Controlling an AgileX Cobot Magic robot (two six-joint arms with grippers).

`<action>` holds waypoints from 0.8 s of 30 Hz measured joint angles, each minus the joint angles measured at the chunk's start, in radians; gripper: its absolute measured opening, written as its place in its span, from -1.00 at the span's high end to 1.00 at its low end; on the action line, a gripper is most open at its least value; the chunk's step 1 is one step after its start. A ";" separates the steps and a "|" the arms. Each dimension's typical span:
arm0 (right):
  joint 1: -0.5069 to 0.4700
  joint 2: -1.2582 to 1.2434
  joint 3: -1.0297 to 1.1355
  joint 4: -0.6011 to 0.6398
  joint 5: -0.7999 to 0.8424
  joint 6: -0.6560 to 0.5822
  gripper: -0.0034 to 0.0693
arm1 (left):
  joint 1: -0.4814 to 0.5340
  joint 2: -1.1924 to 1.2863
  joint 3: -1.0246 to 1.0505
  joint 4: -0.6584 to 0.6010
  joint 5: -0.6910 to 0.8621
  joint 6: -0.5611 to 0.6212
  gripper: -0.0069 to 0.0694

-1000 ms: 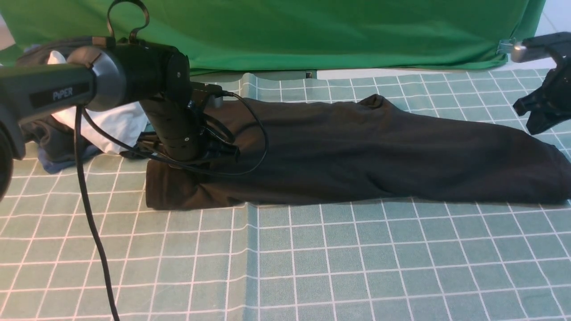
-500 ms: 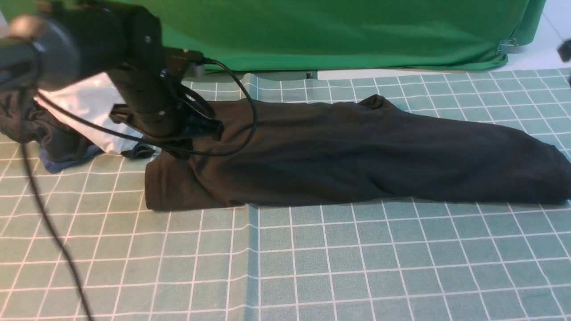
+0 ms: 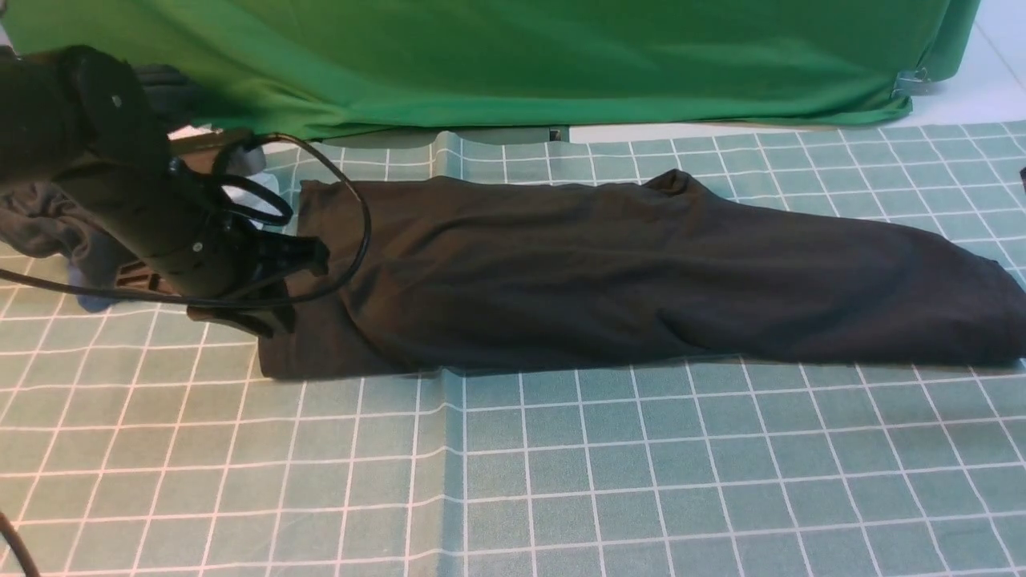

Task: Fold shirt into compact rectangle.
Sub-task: 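Pull the folded dark garment lengthwise by its ends to straighten it flat on the table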

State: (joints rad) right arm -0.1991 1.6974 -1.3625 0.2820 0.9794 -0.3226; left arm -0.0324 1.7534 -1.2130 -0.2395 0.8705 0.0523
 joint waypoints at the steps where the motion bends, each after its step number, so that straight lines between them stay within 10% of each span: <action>1: 0.000 0.000 0.000 0.003 -0.001 0.000 0.80 | 0.000 0.004 0.000 0.001 -0.009 0.004 0.39; 8: 0.000 0.000 0.000 0.009 -0.009 -0.001 0.80 | 0.000 0.106 0.000 0.080 -0.062 0.006 -0.75; 14: 0.000 0.000 0.000 0.010 -0.021 -0.002 0.79 | 0.000 0.169 0.000 0.062 -0.082 0.061 -0.96; 18: 0.000 0.004 0.000 0.010 -0.007 -0.002 0.76 | -0.010 0.170 0.000 0.064 -0.087 0.141 -0.63; 24: 0.000 0.088 -0.001 0.008 0.049 -0.002 0.31 | -0.043 0.174 0.000 0.063 -0.094 0.213 0.63</action>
State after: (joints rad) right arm -0.1991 1.7850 -1.3636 0.2901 1.0286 -0.3248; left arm -0.0759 1.9278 -1.2130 -0.1762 0.7765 0.2648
